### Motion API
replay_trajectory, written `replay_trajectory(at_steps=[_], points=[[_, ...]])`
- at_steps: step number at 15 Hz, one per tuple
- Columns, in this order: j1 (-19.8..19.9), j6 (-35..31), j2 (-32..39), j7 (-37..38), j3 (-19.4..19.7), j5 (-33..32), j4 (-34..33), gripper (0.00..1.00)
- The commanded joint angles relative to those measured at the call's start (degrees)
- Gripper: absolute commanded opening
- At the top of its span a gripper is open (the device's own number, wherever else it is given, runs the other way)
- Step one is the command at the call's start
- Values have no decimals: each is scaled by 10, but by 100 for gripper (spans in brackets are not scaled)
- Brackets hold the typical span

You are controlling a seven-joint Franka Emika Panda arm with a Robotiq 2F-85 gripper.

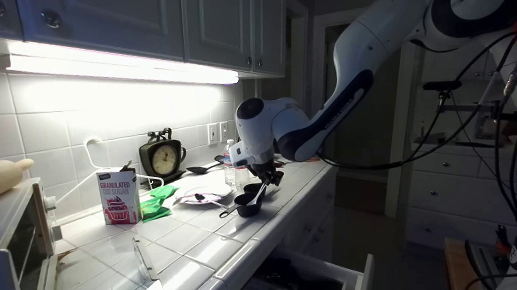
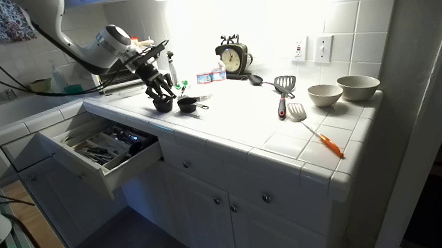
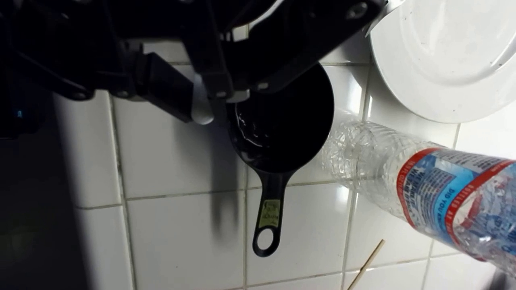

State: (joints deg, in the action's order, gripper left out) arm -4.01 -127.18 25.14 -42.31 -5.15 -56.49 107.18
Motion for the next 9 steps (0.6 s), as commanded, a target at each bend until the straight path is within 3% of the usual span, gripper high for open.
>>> replay_trajectory(at_steps=[1, 9], points=[[-1, 16, 6, 7, -4, 24, -18, 4], [1, 18, 6, 13, -4, 59, -30, 4]])
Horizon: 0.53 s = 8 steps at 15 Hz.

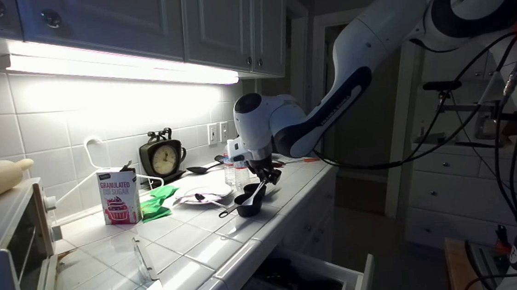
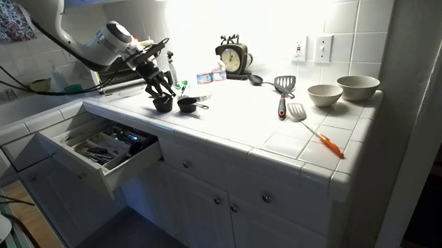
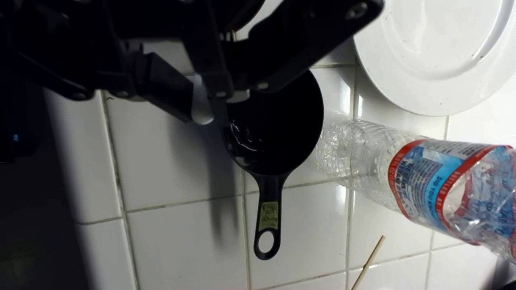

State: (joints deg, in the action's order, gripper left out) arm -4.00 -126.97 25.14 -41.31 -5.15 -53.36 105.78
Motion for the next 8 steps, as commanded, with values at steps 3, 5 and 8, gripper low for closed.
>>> replay_trajectory(at_steps=[3, 5, 8], points=[[1, 15, 6, 4, -3, 38, -17, 4], [2, 14, 5, 5, -3, 43, -16, 4], [4, 12, 3, 3, -3, 57, -17, 4]])
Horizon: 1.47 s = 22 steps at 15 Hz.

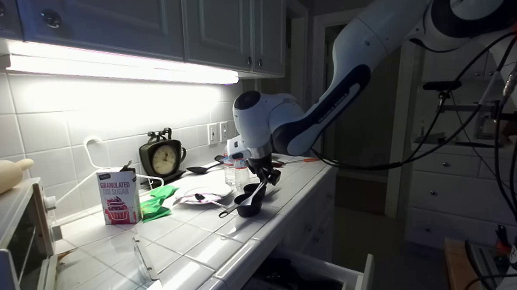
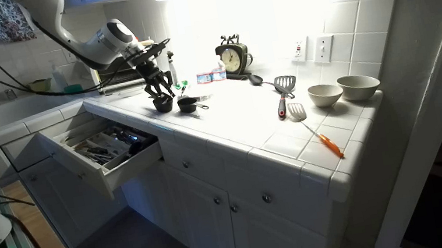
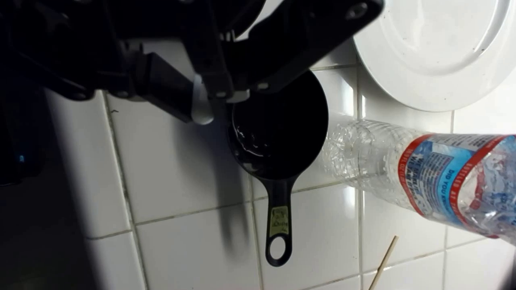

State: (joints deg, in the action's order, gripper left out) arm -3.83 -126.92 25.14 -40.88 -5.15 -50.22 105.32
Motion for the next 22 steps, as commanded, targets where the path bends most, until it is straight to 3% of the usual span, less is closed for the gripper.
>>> replay_trajectory(at_steps=[1, 22], points=[[3, 11, 2, -2, -3, 30, -12, 4], [37, 2, -40, -23, 6, 126, -16, 4]])
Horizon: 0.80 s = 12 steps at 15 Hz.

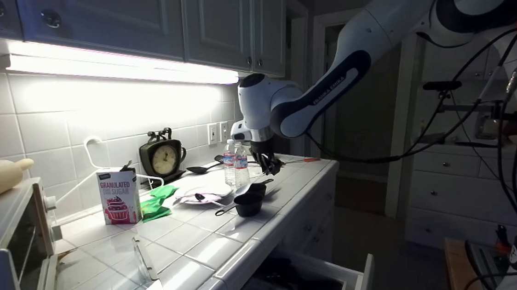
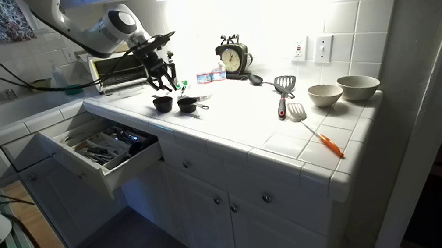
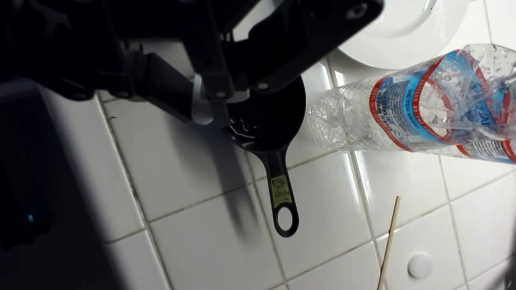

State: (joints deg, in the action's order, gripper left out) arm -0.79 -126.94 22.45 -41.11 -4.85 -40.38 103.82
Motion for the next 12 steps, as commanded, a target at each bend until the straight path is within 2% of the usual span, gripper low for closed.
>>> replay_trajectory(at_steps=[1, 12], points=[[8, 2, -16, -21, 6, 29, 0, 4], [15, 7, -21, -20, 42, 2, -2, 4]])
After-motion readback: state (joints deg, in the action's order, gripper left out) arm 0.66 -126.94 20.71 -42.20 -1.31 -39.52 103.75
